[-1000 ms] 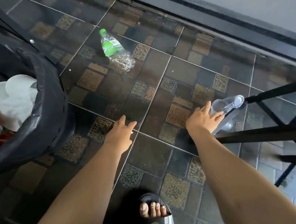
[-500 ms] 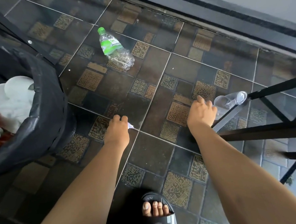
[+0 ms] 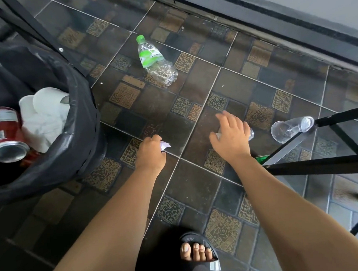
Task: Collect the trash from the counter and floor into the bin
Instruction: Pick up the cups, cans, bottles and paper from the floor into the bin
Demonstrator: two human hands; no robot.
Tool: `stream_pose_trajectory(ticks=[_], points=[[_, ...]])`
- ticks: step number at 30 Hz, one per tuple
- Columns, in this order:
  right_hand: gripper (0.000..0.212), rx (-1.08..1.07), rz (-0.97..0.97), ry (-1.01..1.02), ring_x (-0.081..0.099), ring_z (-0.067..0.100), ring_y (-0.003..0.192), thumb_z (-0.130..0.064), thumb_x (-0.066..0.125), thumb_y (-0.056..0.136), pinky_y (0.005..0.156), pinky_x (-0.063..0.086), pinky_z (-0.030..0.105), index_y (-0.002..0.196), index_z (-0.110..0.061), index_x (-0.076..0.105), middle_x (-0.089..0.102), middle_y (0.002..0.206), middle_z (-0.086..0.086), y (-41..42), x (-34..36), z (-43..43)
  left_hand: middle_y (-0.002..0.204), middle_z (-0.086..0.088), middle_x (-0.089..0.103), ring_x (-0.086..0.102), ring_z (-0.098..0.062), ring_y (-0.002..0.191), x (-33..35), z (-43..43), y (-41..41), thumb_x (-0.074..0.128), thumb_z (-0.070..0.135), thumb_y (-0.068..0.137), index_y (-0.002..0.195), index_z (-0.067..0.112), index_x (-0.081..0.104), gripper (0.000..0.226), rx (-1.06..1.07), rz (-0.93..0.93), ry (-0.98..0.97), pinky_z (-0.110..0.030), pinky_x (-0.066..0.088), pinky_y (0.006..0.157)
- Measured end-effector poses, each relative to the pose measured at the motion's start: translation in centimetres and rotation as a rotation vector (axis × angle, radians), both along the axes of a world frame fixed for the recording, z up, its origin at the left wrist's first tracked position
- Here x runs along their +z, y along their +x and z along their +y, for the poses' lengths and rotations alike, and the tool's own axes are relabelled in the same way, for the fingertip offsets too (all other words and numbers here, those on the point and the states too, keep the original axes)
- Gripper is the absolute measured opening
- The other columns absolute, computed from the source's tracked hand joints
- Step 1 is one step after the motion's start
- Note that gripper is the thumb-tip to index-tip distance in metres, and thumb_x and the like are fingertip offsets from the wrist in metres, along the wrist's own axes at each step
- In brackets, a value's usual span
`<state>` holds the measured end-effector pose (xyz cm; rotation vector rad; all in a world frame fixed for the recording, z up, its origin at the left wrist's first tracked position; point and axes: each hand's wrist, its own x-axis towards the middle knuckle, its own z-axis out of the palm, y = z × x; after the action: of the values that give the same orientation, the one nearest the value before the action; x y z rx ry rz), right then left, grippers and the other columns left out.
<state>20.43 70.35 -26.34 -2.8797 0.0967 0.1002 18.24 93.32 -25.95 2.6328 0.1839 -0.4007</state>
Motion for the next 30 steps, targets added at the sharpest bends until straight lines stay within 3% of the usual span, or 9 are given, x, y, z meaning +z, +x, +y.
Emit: stream_pose_trajectory(ticks=[4, 6, 9, 12, 17, 22, 25, 27, 30], points=[[0.086, -0.148, 0.355, -0.04, -0.003, 0.03, 0.15, -0.072, 0.051, 0.082, 0.108, 0.013, 0.071, 0.152, -0.037, 0.015, -0.005, 0.164, -0.004, -0.5, -0.4, -0.6, 0.115, -0.012, 0.06, 0.055, -0.029, 0.111, 0.2, 0.0, -0.1, 0.063, 0.007, 0.089, 0.123, 0.013, 0.063, 0.035, 0.007, 0.0, -0.032, -0.036, 0.045, 0.087], [0.088, -0.171, 0.453, -0.056, -0.008, 0.034, 0.15, -0.066, 0.061, 0.082, 0.107, 0.019, 0.072, 0.152, -0.034, 0.018, -0.012, 0.163, -0.004, -0.6, -0.9, -0.4, 0.117, -0.01, 0.059, 0.054, -0.029, 0.113, 0.3, -0.4, -0.1, 0.062, 0.007, 0.09, 0.125, 0.012, 0.062, 0.036, 0.002, 0.013, -0.052, -0.038, 0.046, 0.088], [0.074, -0.212, 0.442, -0.03, -0.005, 0.032, 0.15, -0.046, 0.066, 0.087, 0.108, 0.027, 0.067, 0.149, -0.024, 0.031, -0.004, 0.164, -0.002, -0.5, -1.4, 0.0, 0.119, -0.01, 0.061, 0.057, -0.029, 0.109, 0.1, -0.7, 0.4, 0.068, 0.015, 0.087, 0.126, 0.013, 0.06, 0.04, 0.081, 0.072, -0.115, -0.036, 0.049, 0.082], [0.066, -0.123, 0.326, 0.038, 0.0, 0.025, 0.151, -0.042, 0.066, 0.086, 0.11, 0.027, 0.062, 0.144, -0.023, 0.041, 0.007, 0.164, 0.0, 0.0, -1.2, 0.5, 0.12, -0.008, 0.063, 0.06, -0.026, 0.104, 0.0, -0.7, 1.1, 0.072, 0.021, 0.084, 0.127, 0.016, 0.058, 0.046, 0.203, 0.097, -0.201, -0.027, 0.042, 0.073], [0.056, 0.054, 0.04, 0.212, 0.005, 0.023, 0.151, -0.04, 0.068, 0.086, 0.116, 0.026, 0.055, 0.135, -0.021, 0.049, 0.014, 0.163, 0.001, 2.1, 1.0, 3.0, 0.123, -0.006, 0.059, 0.058, -0.025, 0.108, 2.6, -1.2, 2.7, 0.072, 0.022, 0.085, 0.13, 0.016, 0.055, 0.048, 0.293, -0.031, -0.342, -0.029, 0.048, 0.082], [0.052, 0.084, -0.277, 0.418, 0.018, 0.026, 0.148, -0.035, 0.072, 0.083, 0.119, 0.018, 0.034, 0.128, -0.013, 0.056, 0.023, 0.161, 0.006, 5.3, 6.2, 6.1, 0.124, -0.004, 0.057, 0.054, -0.018, 0.109, 8.9, -1.4, 4.8, 0.072, 0.019, 0.085, 0.13, 0.018, 0.055, 0.048, 0.319, -0.426, -0.377, -0.019, 0.037, 0.08], [0.048, 0.085, -0.436, 0.567, 0.023, 0.014, 0.144, -0.037, 0.068, 0.084, 0.112, 0.017, 0.02, 0.125, -0.014, 0.058, 0.024, 0.16, 0.006, 7.1, 10.7, 9.1, 0.119, -0.002, 0.061, 0.053, -0.016, 0.11, 13.6, 0.5, 5.9, 0.073, 0.014, 0.083, 0.126, 0.015, 0.057, 0.046, 0.385, -0.724, -0.42, -0.015, 0.037, 0.084], [0.046, 0.105, -0.502, 0.657, 0.024, 0.01, 0.142, -0.035, 0.067, 0.083, 0.111, 0.021, 0.019, 0.123, -0.015, 0.059, 0.024, 0.161, 0.007, 7.9, 13.4, 11.7, 0.119, -0.003, 0.061, 0.053, -0.016, 0.112, 16.2, 2.8, 6.3, 0.074, 0.013, 0.082, 0.126, 0.011, 0.057, 0.046, 0.468, -0.883, -0.419, -0.005, 0.034, 0.084], [0.043, 0.204, -0.556, 0.75, 0.025, 0.017, 0.146, -0.034, 0.068, 0.084, 0.114, 0.025, 0.025, 0.122, -0.014, 0.059, 0.024, 0.161, 0.009, 8.4, 16.1, 16.0, 0.123, -0.004, 0.06, 0.052, -0.012, 0.113, 18.8, 7.1, 6.0, 0.073, 0.012, 0.083, 0.126, 0.009, 0.056, 0.047, 0.572, -1.001, -0.38, 0.007, 0.027, 0.08]])
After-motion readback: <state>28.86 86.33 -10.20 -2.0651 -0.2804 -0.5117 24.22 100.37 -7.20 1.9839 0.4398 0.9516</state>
